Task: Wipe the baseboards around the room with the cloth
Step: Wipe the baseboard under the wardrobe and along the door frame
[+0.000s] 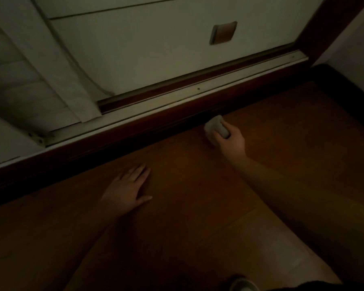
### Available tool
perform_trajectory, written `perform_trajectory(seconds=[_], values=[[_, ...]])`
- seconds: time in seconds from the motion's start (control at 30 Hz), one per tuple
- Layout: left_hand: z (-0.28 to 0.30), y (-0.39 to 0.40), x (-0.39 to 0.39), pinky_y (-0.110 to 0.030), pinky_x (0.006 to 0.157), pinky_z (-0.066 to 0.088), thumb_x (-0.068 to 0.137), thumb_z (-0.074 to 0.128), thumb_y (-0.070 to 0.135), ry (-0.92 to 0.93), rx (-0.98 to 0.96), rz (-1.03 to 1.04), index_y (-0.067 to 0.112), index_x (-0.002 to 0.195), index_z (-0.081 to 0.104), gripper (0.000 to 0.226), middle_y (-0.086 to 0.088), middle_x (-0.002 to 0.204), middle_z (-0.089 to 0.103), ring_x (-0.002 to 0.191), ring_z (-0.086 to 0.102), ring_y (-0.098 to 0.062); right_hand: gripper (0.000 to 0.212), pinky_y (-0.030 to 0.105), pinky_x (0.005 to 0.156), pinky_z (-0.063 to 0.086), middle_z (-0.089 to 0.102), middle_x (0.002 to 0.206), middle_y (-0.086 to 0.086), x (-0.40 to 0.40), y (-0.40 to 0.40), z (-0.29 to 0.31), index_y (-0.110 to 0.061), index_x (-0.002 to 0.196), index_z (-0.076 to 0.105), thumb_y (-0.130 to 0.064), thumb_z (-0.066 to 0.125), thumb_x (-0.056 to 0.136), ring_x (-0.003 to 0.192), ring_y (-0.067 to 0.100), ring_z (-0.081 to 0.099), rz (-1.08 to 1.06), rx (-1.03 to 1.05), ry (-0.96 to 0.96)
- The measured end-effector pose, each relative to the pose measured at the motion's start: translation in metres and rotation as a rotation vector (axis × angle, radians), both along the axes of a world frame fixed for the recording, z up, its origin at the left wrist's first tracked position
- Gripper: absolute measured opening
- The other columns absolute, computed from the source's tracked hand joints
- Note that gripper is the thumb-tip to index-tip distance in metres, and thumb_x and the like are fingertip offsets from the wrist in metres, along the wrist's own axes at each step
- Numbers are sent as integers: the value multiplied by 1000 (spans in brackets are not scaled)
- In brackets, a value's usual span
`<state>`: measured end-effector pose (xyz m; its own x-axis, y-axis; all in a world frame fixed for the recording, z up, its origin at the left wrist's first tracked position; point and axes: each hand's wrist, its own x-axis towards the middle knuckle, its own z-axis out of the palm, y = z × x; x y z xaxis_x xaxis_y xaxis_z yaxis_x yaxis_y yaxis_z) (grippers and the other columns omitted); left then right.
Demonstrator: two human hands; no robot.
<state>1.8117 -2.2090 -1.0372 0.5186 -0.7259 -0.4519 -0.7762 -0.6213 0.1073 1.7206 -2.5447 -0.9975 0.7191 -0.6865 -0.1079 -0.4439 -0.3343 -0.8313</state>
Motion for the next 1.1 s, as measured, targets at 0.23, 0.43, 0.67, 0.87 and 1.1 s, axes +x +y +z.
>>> perform_trajectory(seconds=[0.23, 0.43, 0.67, 0.87, 1.1], values=[[34, -92, 26, -41, 123, 11, 91, 13, 72, -51, -309, -119, 29, 158, -4, 81, 5, 166, -4, 151, 0, -13, 58, 30, 101, 44, 49, 142, 2, 11, -52, -26, -27, 146, 45, -39, 65, 92, 124, 16, 50, -180, -12, -84], [73, -170, 82, -37, 122, 3, 98, 19, 58, -290, -402, -346, 18, 158, 11, 72, -5, 165, 10, 152, 10, -21, 55, 21, 106, 33, 41, 147, 2, 35, -80, -38, -20, 147, 44, -36, 59, 96, 128, 11, 44, -418, -103, -169], [89, -262, 147, -36, 123, 1, 100, 17, 55, -368, -328, -517, 17, 159, 6, 71, -5, 166, 5, 152, 5, -19, 56, 30, 114, 35, 41, 149, 1, 41, -120, -48, -19, 147, 43, -36, 60, 97, 133, 13, 43, -496, -48, -196], [69, -270, 161, -36, 124, 8, 102, 21, 54, -257, -394, -522, 19, 159, 3, 69, -1, 166, 3, 152, 5, -15, 57, 28, 112, 36, 43, 148, -2, 52, -135, -64, -22, 146, 45, -41, 60, 94, 132, 8, 43, -456, -12, -240], [74, -269, 159, -40, 122, 17, 104, 33, 47, -142, -445, -520, 14, 158, 14, 66, -3, 166, 10, 152, 10, -17, 53, 29, 115, 31, 36, 152, 10, 63, -119, -74, -9, 147, 41, -32, 53, 101, 133, 5, 33, -447, -124, -162]])
